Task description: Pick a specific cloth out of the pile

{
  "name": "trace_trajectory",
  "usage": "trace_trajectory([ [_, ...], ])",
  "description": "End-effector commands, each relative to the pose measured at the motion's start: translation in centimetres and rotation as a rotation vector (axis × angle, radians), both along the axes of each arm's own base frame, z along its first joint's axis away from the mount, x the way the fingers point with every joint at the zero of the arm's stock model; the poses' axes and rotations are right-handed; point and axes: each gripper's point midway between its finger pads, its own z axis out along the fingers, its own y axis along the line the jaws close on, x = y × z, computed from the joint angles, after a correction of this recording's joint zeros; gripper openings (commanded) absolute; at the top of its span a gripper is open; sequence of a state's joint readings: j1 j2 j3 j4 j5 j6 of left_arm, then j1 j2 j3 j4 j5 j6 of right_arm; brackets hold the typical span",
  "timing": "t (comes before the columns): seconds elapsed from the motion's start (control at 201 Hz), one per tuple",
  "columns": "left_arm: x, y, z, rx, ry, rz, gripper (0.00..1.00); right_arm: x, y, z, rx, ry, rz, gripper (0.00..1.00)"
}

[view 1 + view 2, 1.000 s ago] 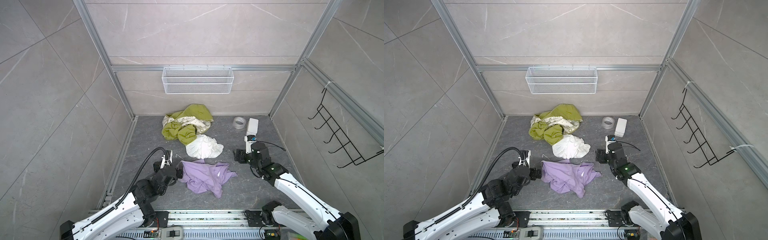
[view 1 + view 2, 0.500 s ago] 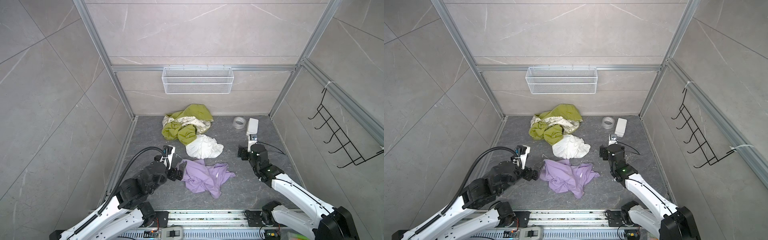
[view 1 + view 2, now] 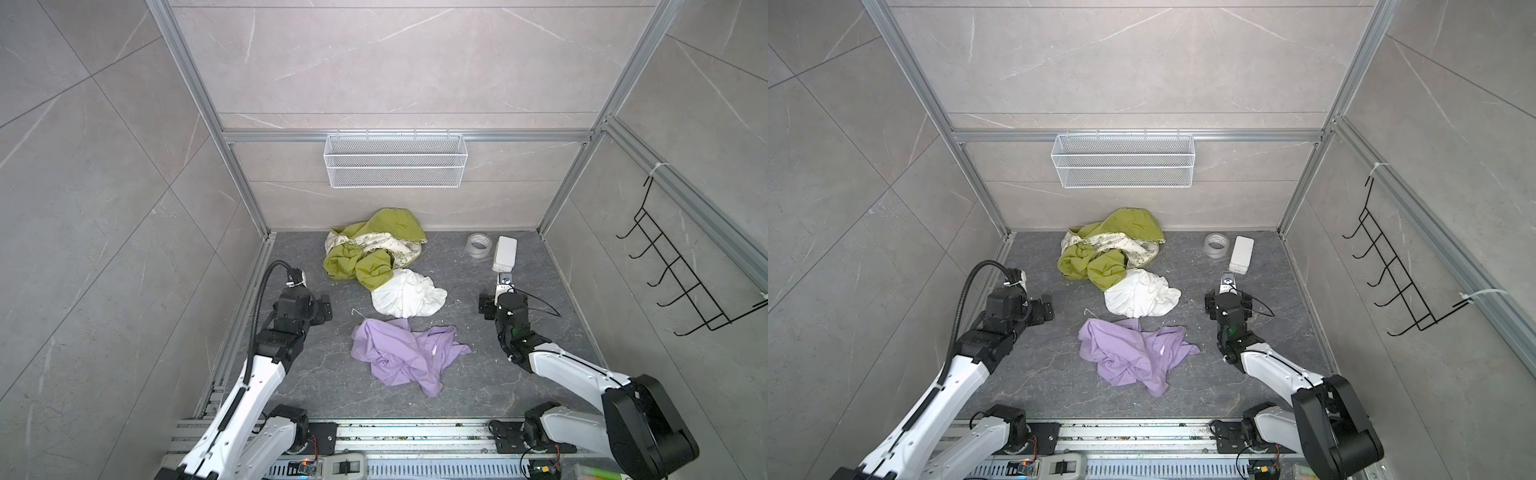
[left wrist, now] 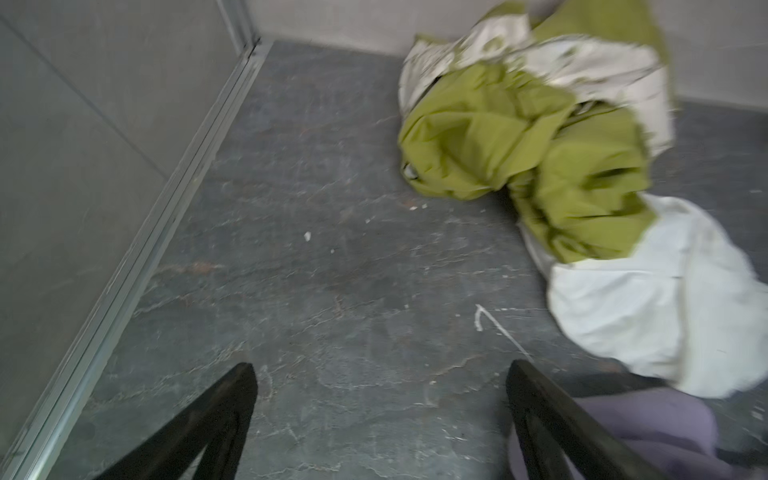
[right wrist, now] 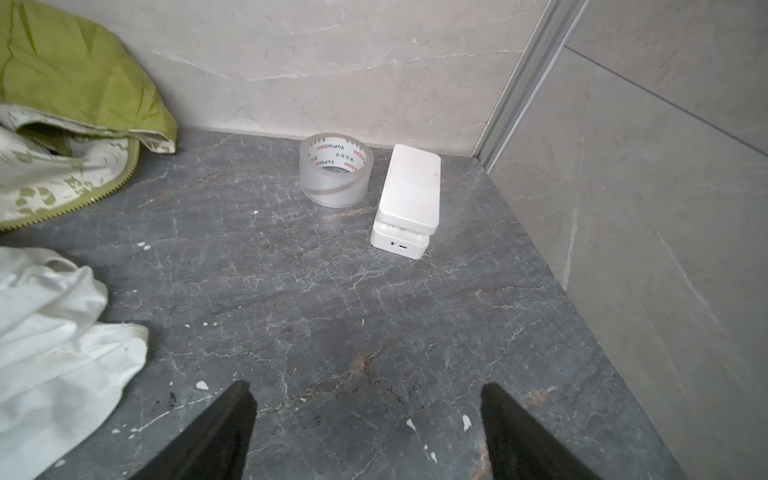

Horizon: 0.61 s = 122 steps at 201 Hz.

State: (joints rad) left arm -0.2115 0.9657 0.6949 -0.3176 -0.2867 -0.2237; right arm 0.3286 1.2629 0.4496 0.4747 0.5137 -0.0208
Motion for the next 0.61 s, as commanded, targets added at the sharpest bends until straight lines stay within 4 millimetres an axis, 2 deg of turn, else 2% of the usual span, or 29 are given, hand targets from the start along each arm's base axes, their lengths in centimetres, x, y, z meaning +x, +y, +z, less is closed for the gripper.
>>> trace_trajectory([
  [0.0, 3.8, 0.6, 0.7, 0.075, -0.097, 0.009, 0.98, 0.9, -0.8, 0.4, -0.043, -0.060, -0.019, 0.88],
  [0.144, 5.7, 2.3, -3.8, 0.165, -0.028, 0.022, 0.98, 0.9, -1.3, -1.3, 0.013, -0.114, -0.010, 0.90],
  [0.264, 6.6, 3.4, -5.9, 0.135, -0.026, 0.037, 0.98, 1.0, -2.2, -2.1, 0.049, -0.138, -0.022, 0.91],
  [0.428, 7.3, 4.4, -7.9, 0.080, -0.070, 0.032, 0.98, 1.4, -2.7, -2.7, 0.113, -0.106, 0.004, 0.87],
  [0.493, 7.6, 4.6, -7.7, 0.031, -0.108, 0.017, 0.98, 1.6, -2.8, -3.0, 0.146, -0.101, 0.024, 0.85],
  [0.602, 8.3, 4.7, -7.3, 0.043, -0.151, -0.019, 0.98, 1.9, -3.4, -3.7, 0.161, -0.130, 0.014, 0.86],
])
